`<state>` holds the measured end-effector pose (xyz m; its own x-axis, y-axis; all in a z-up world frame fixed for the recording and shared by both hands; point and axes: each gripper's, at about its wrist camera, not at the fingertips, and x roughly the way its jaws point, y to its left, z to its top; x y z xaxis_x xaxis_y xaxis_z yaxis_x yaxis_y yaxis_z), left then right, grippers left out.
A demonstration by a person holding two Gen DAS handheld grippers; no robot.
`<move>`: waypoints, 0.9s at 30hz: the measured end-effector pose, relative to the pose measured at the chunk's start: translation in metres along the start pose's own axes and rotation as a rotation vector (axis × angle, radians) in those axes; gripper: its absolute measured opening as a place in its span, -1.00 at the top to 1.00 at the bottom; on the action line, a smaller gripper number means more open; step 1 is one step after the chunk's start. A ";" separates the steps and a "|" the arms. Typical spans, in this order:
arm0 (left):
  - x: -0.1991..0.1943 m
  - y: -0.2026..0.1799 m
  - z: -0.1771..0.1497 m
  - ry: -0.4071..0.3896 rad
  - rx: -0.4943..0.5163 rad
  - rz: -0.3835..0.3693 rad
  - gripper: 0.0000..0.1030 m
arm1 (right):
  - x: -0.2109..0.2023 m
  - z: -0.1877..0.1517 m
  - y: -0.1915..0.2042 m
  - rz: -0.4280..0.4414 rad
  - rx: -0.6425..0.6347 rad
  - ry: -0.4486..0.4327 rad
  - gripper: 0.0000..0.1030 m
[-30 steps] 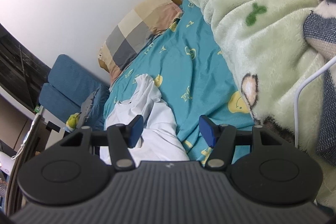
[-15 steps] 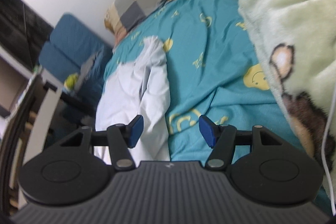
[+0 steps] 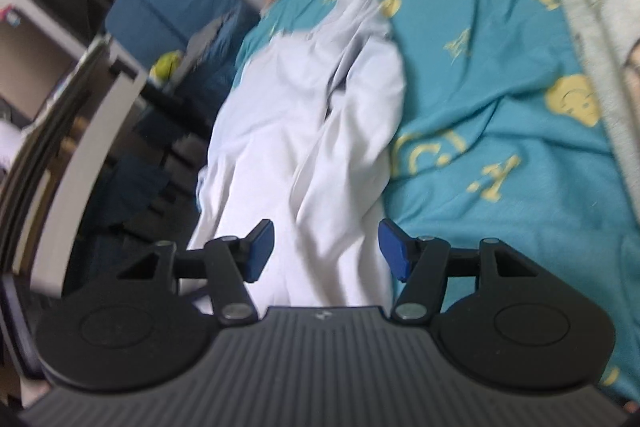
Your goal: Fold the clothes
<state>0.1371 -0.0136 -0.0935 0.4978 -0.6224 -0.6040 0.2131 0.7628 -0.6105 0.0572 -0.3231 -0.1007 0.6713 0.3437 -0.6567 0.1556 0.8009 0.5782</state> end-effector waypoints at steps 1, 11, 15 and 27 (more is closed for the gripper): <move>0.006 0.001 0.016 -0.020 -0.010 0.002 -0.18 | 0.004 -0.002 0.003 0.002 -0.013 0.015 -0.19; 0.177 0.010 0.143 -0.071 -0.005 0.176 -0.33 | 0.037 -0.023 0.026 -0.023 -0.235 0.106 -0.17; 0.238 0.013 0.162 -0.038 -0.005 0.235 -0.24 | 0.057 -0.028 0.021 -0.061 -0.260 0.156 -0.12; 0.266 -0.034 0.211 -0.078 0.289 0.367 0.87 | 0.073 -0.039 0.008 -0.047 -0.229 0.290 0.88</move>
<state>0.4393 -0.1681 -0.1255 0.6435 -0.2955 -0.7061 0.2307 0.9544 -0.1892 0.0796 -0.2726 -0.1630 0.4290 0.4022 -0.8088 -0.0069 0.8969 0.4423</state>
